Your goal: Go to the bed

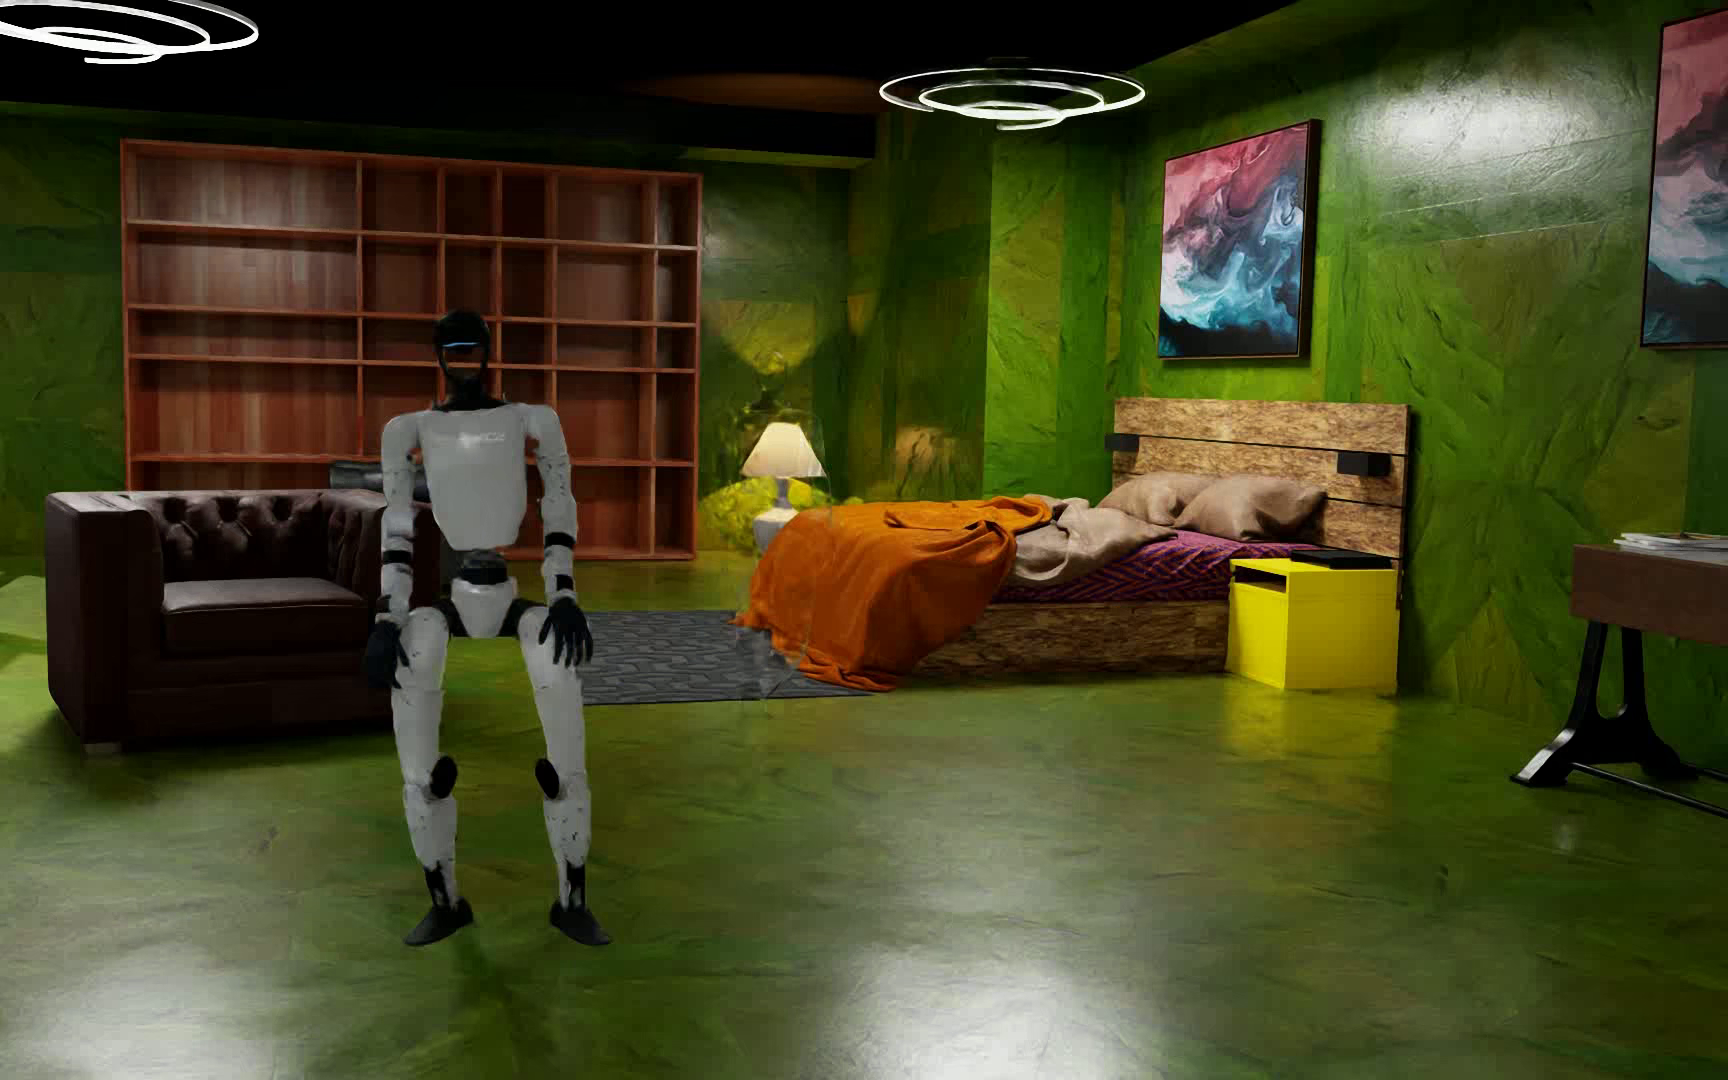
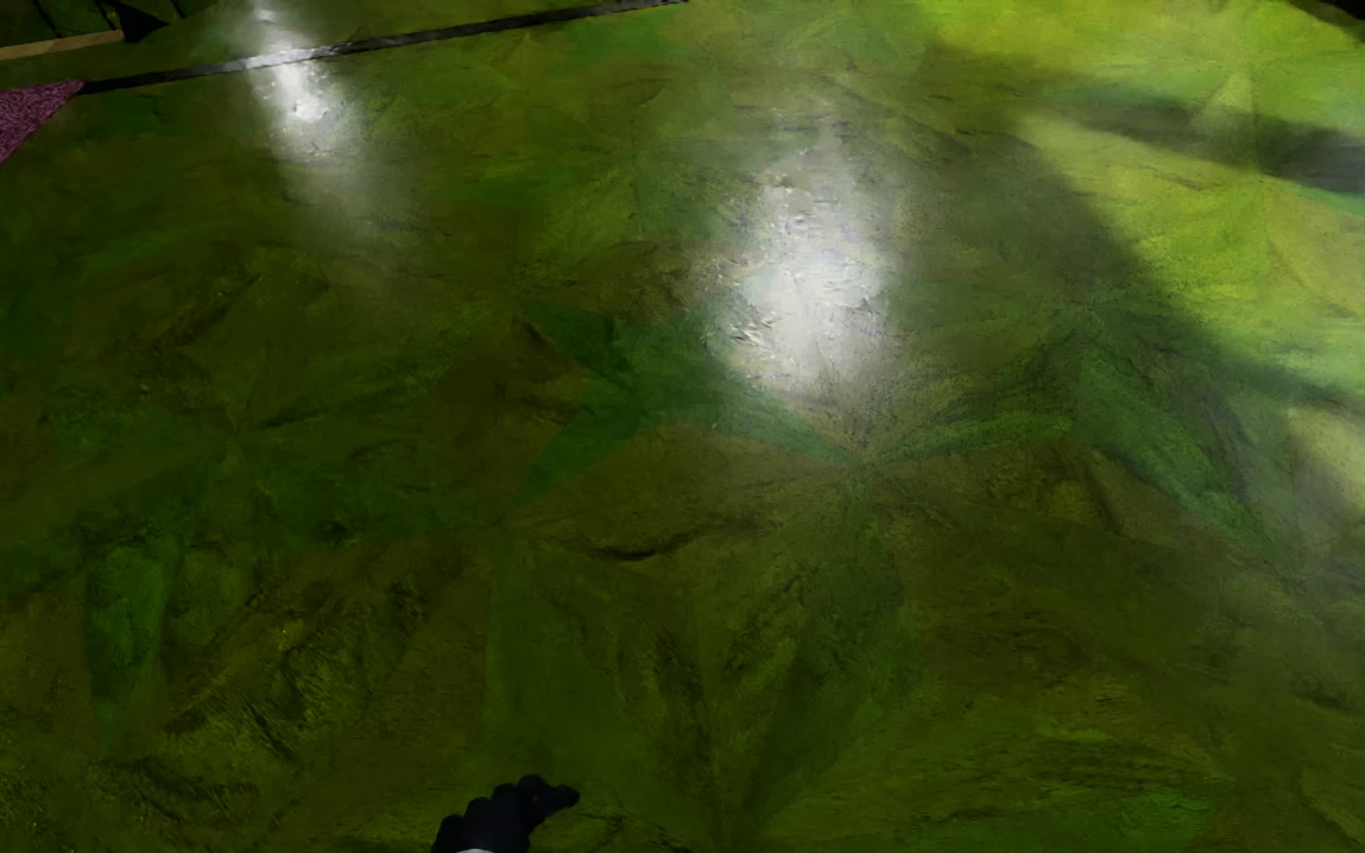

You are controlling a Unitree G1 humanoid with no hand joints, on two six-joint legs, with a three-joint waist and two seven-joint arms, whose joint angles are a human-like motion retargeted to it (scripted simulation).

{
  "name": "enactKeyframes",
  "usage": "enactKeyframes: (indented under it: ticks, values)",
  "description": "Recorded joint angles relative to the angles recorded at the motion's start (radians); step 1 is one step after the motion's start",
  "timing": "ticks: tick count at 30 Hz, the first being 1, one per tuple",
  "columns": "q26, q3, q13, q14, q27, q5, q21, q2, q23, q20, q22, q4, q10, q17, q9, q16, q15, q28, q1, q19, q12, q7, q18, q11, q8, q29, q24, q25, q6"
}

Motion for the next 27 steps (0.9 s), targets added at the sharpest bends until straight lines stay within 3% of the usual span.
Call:
enactKeyframes:
  ticks: [3, 8, 15, 23, 27]
  values:
    - [-0.004, 0.014, -0.002, 0.011, 0.021, -0.036, -0.008, 0.047, 0.010, 0.017, 0.017, -0.052, -0.046, 0.000, -0.003, -0.007, 0.007, 0.003, 0.022, 0.023, 0.018, -0.060, 0.007, -0.012, -0.064, 0.007, -0.004, 0.005, -0.017]
    - [0.016, 0.029, -0.024, -0.009, 0.008, -0.086, 0.017, 0.115, -0.015, 0.060, 0.074, -0.117, -0.039, 0.010, -0.008, -0.012, 0.014, 0.006, 0.014, 0.064, 0.036, -0.159, 0.029, -0.026, -0.171, 0.006, 0.006, 0.009, -0.046]
    - [0.003, 0.042, -0.068, -0.021, -0.005, -0.156, 0.074, 0.179, -0.021, 0.115, 0.087, -0.213, -0.038, 0.005, -0.019, -0.023, 0.022, 0.011, -0.006, 0.117, 0.056, -0.281, 0.065, -0.028, -0.312, 0.022, 0.013, 0.005, -0.082]
    - [0.002, 0.049, -0.098, -0.038, -0.018, -0.244, 0.102, 0.211, -0.015, 0.146, 0.073, -0.301, -0.021, 0.015, -0.027, -0.045, 0.027, 0.005, -0.017, 0.167, 0.084, -0.347, 0.102, 0.019, -0.393, 0.036, 0.027, -0.010, -0.111]
    - [-0.009, 0.044, -0.090, -0.049, -0.015, -0.327, 0.099, 0.196, -0.009, 0.147, 0.064, -0.350, 0.008, 0.008, -0.023, -0.056, 0.007, 0.003, -0.033, 0.184, 0.080, -0.373, 0.118, 0.125, -0.407, 0.036, 0.037, -0.016, -0.127]
